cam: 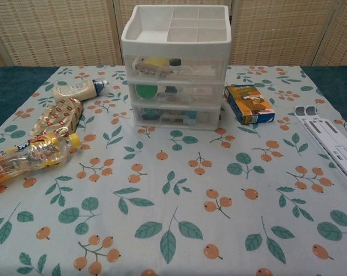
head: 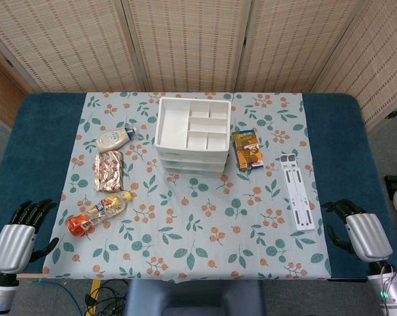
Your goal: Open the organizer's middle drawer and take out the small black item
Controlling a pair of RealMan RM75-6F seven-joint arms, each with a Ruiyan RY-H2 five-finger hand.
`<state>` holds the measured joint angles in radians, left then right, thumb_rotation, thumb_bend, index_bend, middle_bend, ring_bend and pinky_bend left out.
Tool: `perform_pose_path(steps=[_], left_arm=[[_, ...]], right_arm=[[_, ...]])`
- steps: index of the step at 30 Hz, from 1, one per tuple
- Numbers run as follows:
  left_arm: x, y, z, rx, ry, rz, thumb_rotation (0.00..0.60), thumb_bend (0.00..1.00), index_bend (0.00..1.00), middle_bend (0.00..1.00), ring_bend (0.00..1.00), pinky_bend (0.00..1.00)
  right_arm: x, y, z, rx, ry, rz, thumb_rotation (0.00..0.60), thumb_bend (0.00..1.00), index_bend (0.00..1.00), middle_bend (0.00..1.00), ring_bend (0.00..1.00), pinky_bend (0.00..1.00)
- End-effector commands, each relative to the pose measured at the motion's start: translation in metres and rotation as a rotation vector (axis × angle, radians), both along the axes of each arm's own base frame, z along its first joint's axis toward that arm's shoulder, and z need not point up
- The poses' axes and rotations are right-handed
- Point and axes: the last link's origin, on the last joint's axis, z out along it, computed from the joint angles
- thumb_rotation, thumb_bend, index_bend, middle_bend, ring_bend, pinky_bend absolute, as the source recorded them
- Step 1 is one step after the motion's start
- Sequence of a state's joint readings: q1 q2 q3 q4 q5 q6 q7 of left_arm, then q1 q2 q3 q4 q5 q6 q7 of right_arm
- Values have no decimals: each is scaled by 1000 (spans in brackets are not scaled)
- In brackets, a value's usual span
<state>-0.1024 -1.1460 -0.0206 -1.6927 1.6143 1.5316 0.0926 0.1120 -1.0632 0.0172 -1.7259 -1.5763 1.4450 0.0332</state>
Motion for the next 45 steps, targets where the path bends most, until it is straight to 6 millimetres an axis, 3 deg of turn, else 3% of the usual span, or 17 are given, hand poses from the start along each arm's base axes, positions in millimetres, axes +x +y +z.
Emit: perform_pose_path(steps=[1,9,14,17,21,24,33,45], left_arm=[[0,0,0,2,-1,-2,600,216,180,180,192,123],[-1,0,-1,0,-8,-1,600,216,182,180,192,123],[-2,-1,-2,-7,-13,0,600,216,182,180,192,123],[-3,-2,-1,-6,-21,3,600,216,182,180,192,123],[-8,-3,3,2,-24,15,600,216,182,180,192,123],[-11,-4,5,8,-26,25,600,216,182,180,192,123],[-20,-6,11,14,-24,45,600,216,182,180,192,123],[-24,-5,17,24,-22,53,600,216,183,180,192,123]], right_arm=[[2,0,-1,-14,-18,17,600,480,274,384,276,403],[12,-7,-16,59,-100,43,600,480,274,404,277,402],[31,-20,-35,163,-232,39,600,479,274,449,296,427],[45,-31,-51,243,-331,18,600,480,274,488,374,524],[62,-48,-73,357,-482,-47,600,482,216,599,565,752],[73,-60,-89,419,-577,-112,600,497,185,675,690,858],[107,-95,-137,521,-695,-215,600,517,65,778,854,989],[151,-130,-184,635,-893,-310,600,572,28,813,910,1000]])
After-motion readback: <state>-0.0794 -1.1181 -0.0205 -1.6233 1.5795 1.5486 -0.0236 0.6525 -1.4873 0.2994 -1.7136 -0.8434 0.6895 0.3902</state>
